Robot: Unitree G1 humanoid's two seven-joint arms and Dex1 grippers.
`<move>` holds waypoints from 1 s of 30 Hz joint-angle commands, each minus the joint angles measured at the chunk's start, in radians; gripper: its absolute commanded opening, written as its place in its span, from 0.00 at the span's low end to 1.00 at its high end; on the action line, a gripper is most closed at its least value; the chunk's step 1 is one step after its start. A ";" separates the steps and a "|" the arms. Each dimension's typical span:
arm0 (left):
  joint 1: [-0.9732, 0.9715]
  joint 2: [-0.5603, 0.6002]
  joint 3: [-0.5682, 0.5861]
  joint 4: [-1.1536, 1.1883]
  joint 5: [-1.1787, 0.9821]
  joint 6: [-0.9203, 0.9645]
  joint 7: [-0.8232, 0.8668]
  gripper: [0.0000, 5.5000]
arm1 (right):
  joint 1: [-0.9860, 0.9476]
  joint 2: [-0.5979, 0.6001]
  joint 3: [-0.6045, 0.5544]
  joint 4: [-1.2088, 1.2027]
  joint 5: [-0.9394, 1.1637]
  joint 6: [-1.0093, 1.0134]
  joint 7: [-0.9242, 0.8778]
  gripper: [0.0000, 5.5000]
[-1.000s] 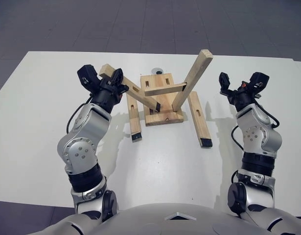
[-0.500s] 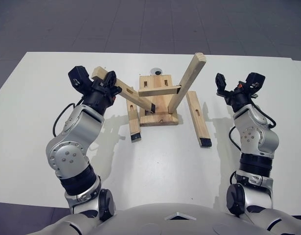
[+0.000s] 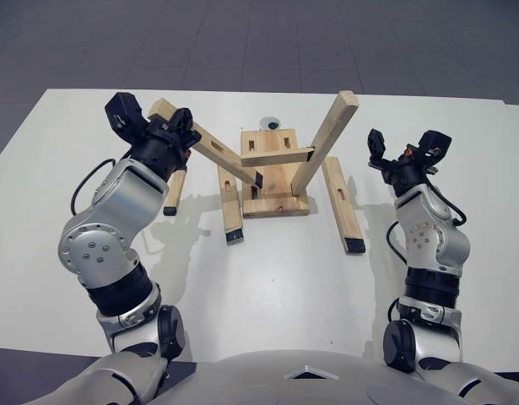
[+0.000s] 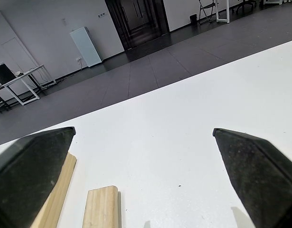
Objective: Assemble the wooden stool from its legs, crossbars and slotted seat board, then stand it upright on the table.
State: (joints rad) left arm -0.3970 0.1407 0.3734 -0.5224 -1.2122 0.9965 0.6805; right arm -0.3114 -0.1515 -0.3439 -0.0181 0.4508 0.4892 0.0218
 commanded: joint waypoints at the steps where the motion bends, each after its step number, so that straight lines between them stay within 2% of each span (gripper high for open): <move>1: 0.003 0.020 -0.016 0.008 -0.035 0.002 0.028 0.19 | 0.004 0.012 -0.008 0.002 0.002 -0.010 -0.013 0.98; 12: -0.004 0.083 -0.048 0.048 -0.054 0.000 0.038 0.19 | 0.028 0.040 -0.028 -0.004 0.008 -0.040 -0.038 0.98; 21: 0.025 0.090 -0.079 0.037 -0.058 -0.001 0.056 0.19 | 0.026 0.041 -0.029 -0.001 0.004 -0.046 -0.045 0.98; 30: 0.009 0.154 -0.107 0.008 -0.032 0.026 0.091 0.19 | 0.057 0.067 0.039 -0.037 -0.051 -0.034 -0.072 0.98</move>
State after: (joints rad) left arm -0.3950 0.2605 0.2739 -0.5157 -1.2598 0.9952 0.7578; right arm -0.2663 -0.0999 -0.3217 -0.0481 0.4132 0.4448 -0.0388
